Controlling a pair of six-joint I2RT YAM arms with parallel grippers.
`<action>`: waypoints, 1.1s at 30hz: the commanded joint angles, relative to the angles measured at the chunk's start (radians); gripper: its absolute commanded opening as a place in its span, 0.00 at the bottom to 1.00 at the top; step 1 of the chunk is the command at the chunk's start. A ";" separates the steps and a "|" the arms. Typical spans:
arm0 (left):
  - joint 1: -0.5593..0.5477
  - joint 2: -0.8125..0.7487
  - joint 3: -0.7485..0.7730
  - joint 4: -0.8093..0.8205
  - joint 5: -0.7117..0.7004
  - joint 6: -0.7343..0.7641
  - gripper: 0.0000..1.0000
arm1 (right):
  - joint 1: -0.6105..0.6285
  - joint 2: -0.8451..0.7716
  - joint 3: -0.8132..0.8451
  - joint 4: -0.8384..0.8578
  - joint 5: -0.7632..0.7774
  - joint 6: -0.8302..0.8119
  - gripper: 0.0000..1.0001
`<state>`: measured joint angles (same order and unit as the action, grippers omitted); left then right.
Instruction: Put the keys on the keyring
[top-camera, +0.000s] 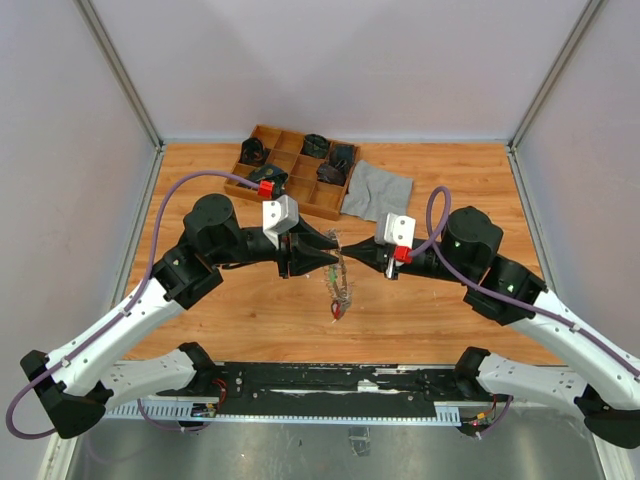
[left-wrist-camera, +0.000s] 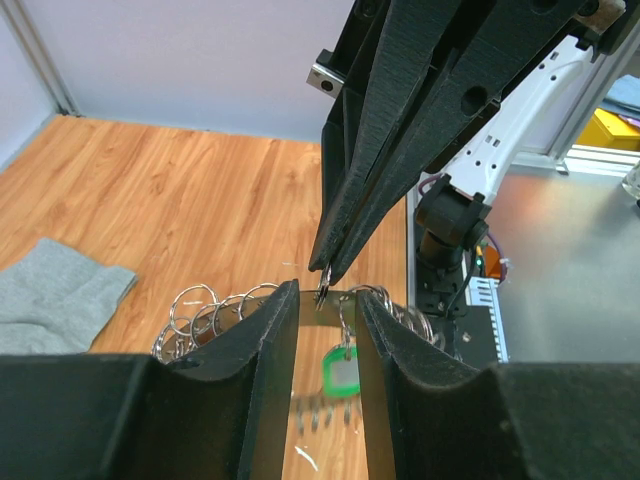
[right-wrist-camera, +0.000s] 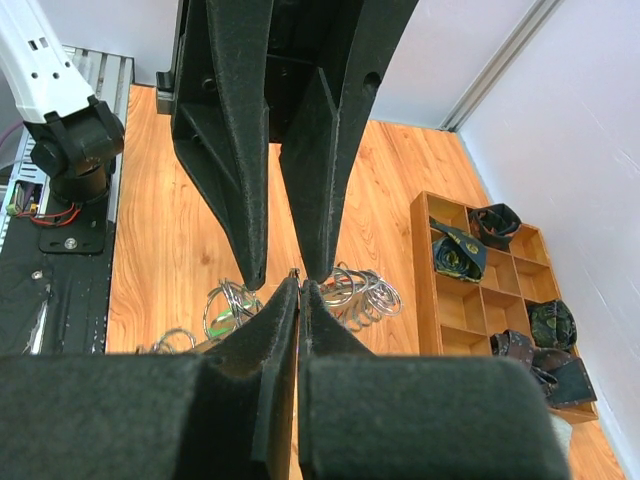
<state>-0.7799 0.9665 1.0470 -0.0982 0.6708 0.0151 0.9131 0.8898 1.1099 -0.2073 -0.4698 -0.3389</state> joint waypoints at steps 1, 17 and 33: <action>-0.005 -0.015 -0.012 0.043 -0.006 -0.006 0.34 | -0.014 -0.003 0.045 0.091 -0.001 0.024 0.00; -0.005 0.011 -0.011 0.052 -0.007 -0.004 0.07 | -0.014 -0.005 0.036 0.123 -0.018 0.050 0.00; -0.005 -0.023 -0.025 0.084 -0.116 -0.044 0.01 | -0.014 -0.091 -0.024 0.191 0.167 0.119 0.34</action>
<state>-0.7815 0.9661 1.0260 -0.0551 0.6064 -0.0185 0.9070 0.8612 1.1046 -0.1173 -0.4271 -0.2703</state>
